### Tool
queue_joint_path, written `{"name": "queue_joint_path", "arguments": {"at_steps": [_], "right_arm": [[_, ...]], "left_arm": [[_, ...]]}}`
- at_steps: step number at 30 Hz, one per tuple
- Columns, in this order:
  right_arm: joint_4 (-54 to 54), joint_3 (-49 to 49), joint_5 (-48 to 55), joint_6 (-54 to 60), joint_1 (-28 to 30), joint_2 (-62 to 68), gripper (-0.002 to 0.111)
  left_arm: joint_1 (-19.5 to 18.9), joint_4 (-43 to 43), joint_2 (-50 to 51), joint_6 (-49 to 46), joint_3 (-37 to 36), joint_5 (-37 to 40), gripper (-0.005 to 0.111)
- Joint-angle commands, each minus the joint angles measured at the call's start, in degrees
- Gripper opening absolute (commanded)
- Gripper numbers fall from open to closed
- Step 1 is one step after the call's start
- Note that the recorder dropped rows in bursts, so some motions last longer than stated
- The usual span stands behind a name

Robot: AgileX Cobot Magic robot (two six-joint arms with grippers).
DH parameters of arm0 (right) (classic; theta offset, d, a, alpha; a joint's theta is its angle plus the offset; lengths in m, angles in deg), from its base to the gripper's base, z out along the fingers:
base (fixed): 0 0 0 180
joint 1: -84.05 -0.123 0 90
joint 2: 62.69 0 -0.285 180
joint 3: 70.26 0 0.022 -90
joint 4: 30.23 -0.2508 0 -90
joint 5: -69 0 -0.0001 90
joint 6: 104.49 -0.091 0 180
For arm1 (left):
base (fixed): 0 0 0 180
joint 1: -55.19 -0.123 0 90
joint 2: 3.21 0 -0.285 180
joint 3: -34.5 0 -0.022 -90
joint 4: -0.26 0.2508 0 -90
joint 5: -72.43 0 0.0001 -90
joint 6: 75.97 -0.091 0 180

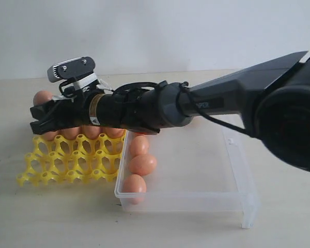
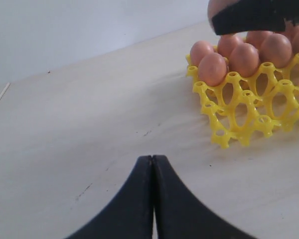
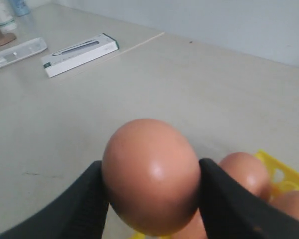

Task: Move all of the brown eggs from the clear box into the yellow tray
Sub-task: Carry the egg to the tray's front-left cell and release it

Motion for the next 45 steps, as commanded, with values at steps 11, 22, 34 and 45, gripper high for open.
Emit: {"name": "queue_joint_path", "arguments": {"at_steps": [11, 22, 34, 45], "right_arm": [[6.9, 2.7, -1.7, -8.2, -1.1, 1.6, 0.000], [7.1, 2.7, -2.3, -7.8, -2.1, 4.3, 0.000], [5.3, 2.7, -0.8, -3.6, -2.1, 5.3, 0.001], [3.0, 2.7, -0.6, -1.5, -2.1, 6.3, 0.024]], "left_arm": [[0.1, 0.0, -0.3, 0.3, 0.2, -0.3, 0.000], [0.1, 0.0, -0.3, 0.3, 0.2, -0.3, 0.000], [0.1, 0.0, -0.3, 0.3, 0.2, -0.3, 0.000], [0.1, 0.0, -0.3, 0.3, 0.2, -0.3, 0.000]]}}
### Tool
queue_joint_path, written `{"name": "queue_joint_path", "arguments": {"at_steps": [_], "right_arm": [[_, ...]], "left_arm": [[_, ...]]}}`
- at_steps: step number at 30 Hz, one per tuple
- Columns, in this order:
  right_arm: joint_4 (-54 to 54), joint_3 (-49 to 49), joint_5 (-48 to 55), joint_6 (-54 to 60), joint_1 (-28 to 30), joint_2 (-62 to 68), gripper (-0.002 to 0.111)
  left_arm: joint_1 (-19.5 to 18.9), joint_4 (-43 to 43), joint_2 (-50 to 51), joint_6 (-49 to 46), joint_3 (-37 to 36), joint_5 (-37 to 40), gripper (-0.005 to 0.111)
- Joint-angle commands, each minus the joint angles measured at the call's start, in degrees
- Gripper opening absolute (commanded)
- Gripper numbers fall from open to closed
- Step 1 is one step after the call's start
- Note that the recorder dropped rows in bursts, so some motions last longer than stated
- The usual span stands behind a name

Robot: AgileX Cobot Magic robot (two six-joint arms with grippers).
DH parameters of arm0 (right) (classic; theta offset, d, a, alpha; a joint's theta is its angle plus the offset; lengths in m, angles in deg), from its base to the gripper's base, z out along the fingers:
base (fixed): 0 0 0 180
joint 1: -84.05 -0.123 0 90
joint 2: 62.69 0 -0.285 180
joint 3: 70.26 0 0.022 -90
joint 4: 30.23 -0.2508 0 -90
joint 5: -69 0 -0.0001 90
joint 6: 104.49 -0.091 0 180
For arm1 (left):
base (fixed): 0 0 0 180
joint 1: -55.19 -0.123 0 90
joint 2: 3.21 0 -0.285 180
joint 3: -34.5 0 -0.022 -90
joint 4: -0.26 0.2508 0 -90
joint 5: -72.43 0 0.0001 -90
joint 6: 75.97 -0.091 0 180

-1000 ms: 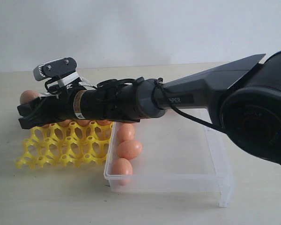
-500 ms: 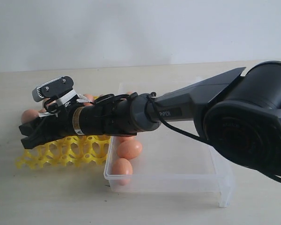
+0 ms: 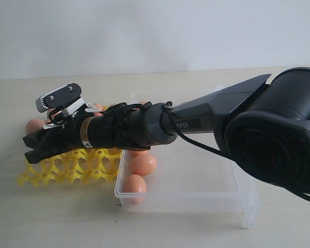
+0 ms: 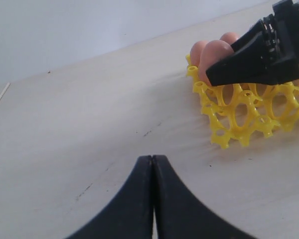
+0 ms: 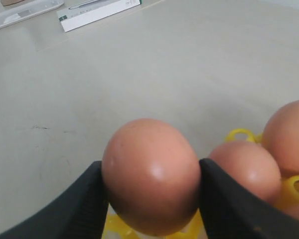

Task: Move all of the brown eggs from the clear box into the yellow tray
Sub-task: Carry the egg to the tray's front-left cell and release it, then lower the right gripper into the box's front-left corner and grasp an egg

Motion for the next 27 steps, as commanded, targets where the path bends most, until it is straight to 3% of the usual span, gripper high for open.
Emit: {"name": "queue_joint_path", "arguments": {"at_steps": [1, 9, 15, 19, 21, 22, 25, 27], "right_arm": [[-1.8, 0.4, 0.1, 0.6, 0.0, 0.8, 0.026], [-2.5, 1.5, 3.0, 0.2, 0.0, 0.8, 0.059], [-2.5, 1.5, 5.3, -2.7, 0.0, 0.2, 0.062], [-2.5, 1.5, 11.7, -8.2, -0.4, -7.9, 0.062], [-4.6, 1.5, 21.5, -10.4, -1.1, -13.8, 0.062], [-8.8, 1.5, 31.9, -4.6, -1.7, -18.0, 0.062], [-25.4, 1.5, 59.1, 28.7, -2.6, -24.6, 0.060], [-29.0, 1.5, 74.4, 34.5, -2.6, -26.1, 0.059]], "left_arm": [[0.1, 0.0, -0.3, 0.3, 0.2, -0.3, 0.000], [0.1, 0.0, -0.3, 0.3, 0.2, -0.3, 0.000], [0.1, 0.0, -0.3, 0.3, 0.2, -0.3, 0.000], [0.1, 0.0, -0.3, 0.3, 0.2, -0.3, 0.000], [0.1, 0.0, -0.3, 0.3, 0.2, -0.3, 0.000], [0.1, 0.0, -0.3, 0.3, 0.2, -0.3, 0.000], [0.1, 0.0, -0.3, 0.3, 0.2, -0.3, 0.000], [0.1, 0.0, -0.3, 0.3, 0.2, -0.3, 0.000]]}}
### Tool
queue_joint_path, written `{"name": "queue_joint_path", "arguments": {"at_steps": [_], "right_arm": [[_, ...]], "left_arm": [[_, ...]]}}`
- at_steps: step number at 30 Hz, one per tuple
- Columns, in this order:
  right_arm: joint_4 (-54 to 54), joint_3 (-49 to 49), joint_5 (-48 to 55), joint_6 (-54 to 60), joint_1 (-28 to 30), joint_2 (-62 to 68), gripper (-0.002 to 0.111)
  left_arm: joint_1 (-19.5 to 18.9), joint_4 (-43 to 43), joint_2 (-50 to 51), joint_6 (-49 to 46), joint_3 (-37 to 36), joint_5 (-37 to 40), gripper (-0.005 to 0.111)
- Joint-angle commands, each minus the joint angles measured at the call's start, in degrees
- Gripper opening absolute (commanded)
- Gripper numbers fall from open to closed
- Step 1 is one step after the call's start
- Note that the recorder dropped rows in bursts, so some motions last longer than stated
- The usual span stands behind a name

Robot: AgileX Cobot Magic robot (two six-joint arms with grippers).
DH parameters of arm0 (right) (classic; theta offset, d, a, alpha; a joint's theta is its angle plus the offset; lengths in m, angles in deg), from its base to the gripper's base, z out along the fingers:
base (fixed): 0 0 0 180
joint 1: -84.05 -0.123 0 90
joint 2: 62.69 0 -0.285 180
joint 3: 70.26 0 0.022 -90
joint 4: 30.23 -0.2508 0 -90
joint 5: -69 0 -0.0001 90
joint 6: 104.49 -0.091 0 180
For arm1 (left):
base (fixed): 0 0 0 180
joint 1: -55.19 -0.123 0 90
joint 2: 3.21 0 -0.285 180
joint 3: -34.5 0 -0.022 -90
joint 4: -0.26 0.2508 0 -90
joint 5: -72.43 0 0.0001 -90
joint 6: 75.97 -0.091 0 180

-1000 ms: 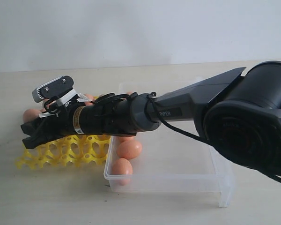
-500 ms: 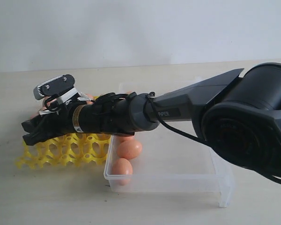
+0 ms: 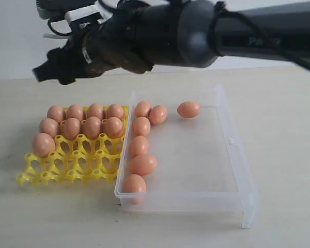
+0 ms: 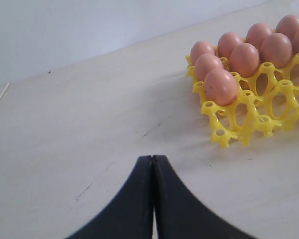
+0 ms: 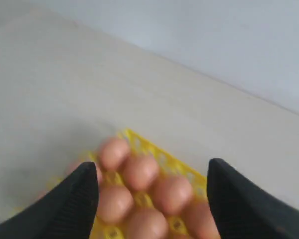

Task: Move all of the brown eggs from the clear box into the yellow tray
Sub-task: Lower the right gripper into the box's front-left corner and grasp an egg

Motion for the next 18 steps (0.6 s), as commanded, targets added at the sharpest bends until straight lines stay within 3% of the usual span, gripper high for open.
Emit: {"name": "queue_joint_path", "arguments": {"at_steps": [1, 7, 9, 14, 18], "right_arm": [[-8.6, 0.1, 28.0, 15.1, -0.2, -2.9, 0.059], [-8.9, -2.9, 36.0, 15.8, 0.7, -2.7, 0.059], [-12.7, -4.7, 35.5, 24.5, 1.5, -2.7, 0.059], [-22.2, -9.7, 32.5, 62.1, 3.0, -2.7, 0.059], [-21.8, -13.0, 28.5, 75.7, 4.9, -2.7, 0.059]], "left_arm": [[0.1, 0.0, -0.3, 0.3, 0.2, -0.3, 0.000], [0.1, 0.0, -0.3, 0.3, 0.2, -0.3, 0.000], [0.1, 0.0, -0.3, 0.3, 0.2, -0.3, 0.000], [0.1, 0.0, -0.3, 0.3, 0.2, -0.3, 0.000], [0.1, 0.0, -0.3, 0.3, 0.2, -0.3, 0.000]]}}
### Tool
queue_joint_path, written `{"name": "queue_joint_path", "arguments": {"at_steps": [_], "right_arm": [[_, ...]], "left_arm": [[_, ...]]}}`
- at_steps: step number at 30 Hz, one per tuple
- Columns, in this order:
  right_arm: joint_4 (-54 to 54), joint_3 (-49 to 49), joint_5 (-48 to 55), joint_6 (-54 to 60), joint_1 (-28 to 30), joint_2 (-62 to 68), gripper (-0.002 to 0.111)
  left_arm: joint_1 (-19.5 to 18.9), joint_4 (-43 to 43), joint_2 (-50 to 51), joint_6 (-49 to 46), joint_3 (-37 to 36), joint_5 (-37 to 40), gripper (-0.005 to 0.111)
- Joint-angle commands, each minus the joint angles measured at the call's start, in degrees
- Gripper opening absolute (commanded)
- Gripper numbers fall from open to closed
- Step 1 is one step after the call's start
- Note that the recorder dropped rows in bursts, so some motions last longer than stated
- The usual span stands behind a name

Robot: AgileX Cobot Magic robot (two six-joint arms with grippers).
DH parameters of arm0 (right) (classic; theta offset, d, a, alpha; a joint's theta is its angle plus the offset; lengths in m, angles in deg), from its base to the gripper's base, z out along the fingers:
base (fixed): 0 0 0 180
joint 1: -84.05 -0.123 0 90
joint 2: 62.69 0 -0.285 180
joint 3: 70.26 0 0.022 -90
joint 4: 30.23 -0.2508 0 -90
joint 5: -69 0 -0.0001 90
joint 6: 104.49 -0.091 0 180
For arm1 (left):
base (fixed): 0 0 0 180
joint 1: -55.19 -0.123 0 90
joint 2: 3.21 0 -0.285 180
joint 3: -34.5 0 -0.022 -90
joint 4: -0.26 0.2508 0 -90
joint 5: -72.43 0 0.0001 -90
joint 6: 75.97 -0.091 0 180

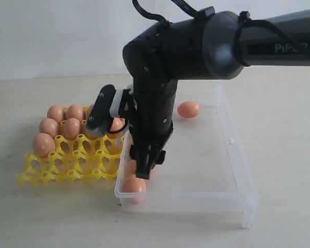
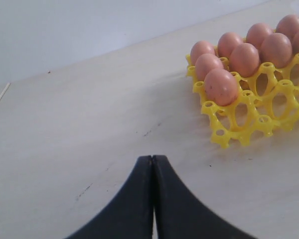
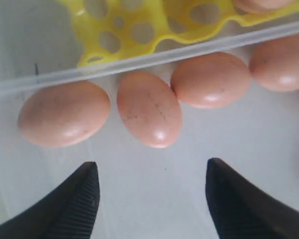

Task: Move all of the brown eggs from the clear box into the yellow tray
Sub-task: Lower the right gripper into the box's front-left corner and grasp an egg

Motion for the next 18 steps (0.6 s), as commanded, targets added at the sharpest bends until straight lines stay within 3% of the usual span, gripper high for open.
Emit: {"name": "queue_joint_path", "arguments": {"at_steps": [1, 9, 18], "right_arm": [[-0.9, -2.8, -4.9, 17.2, 2.4, -0.4, 0.059], [-4.8, -3.6, -12.1, 28.5, 3.0, 0.4, 0.059], [-6.8, -3.6, -12.5, 30.5, 3.2, 4.3, 0.059]], "left_arm": [[0.1, 0.0, -0.3, 0.3, 0.2, -0.3, 0.000], [0.1, 0.0, -0.3, 0.3, 0.2, -0.3, 0.000], [0.1, 0.0, -0.3, 0.3, 0.2, -0.3, 0.000]]}}
